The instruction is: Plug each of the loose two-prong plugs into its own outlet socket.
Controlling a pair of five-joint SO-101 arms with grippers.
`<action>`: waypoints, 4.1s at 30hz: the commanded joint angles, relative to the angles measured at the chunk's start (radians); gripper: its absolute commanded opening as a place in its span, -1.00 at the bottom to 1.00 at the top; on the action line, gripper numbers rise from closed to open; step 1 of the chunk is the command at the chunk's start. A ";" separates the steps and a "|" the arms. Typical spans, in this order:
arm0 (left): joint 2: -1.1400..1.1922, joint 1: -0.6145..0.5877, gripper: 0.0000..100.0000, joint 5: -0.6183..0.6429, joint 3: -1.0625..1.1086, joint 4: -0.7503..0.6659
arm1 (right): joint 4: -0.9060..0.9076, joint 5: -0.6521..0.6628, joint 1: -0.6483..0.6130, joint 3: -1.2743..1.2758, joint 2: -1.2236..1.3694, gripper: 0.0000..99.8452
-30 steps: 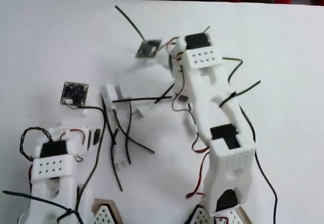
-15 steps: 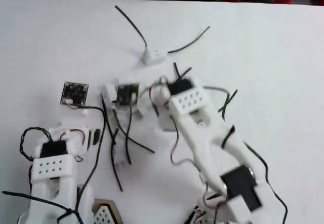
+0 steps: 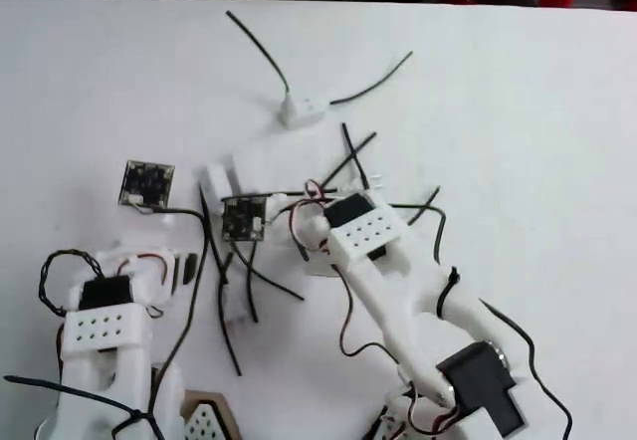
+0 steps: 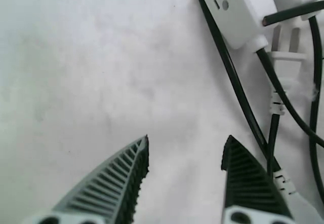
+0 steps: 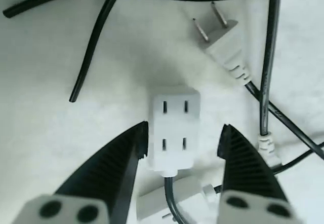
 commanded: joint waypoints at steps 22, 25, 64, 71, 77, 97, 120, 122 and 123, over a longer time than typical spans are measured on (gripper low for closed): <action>-0.028 -0.010 -0.52 -0.008 -0.006 -0.021 | -0.120 -0.011 0.199 -0.439 0.435 -0.59; -0.028 -0.010 -0.52 -0.008 -0.006 -0.020 | -0.107 -0.011 0.199 -0.485 0.487 -0.59; -0.027 -0.010 -0.52 -0.008 -0.006 -0.020 | 0.394 -0.348 0.409 -0.580 0.002 -0.96; -0.025 -0.008 -0.52 -0.008 -0.006 -0.020 | 0.374 -0.267 0.473 -0.571 0.200 -0.95; -0.025 -0.008 -0.52 -0.008 -0.006 -0.020 | 0.325 -0.270 0.469 -0.720 0.444 -0.89; -0.025 -0.008 -0.53 -0.028 -0.006 -0.020 | 0.642 -0.273 0.495 -0.937 0.611 -0.77; -0.025 -0.007 -0.53 -0.057 -0.006 -0.015 | 0.449 -0.265 0.570 -0.819 0.713 -0.76; -0.025 -0.007 -0.53 -0.057 -0.006 -0.015 | 0.450 -0.265 0.567 -0.821 0.723 -0.76; -0.025 -0.007 -0.53 -0.057 -0.006 -0.015 | 0.450 -0.267 0.567 -0.821 0.728 -0.76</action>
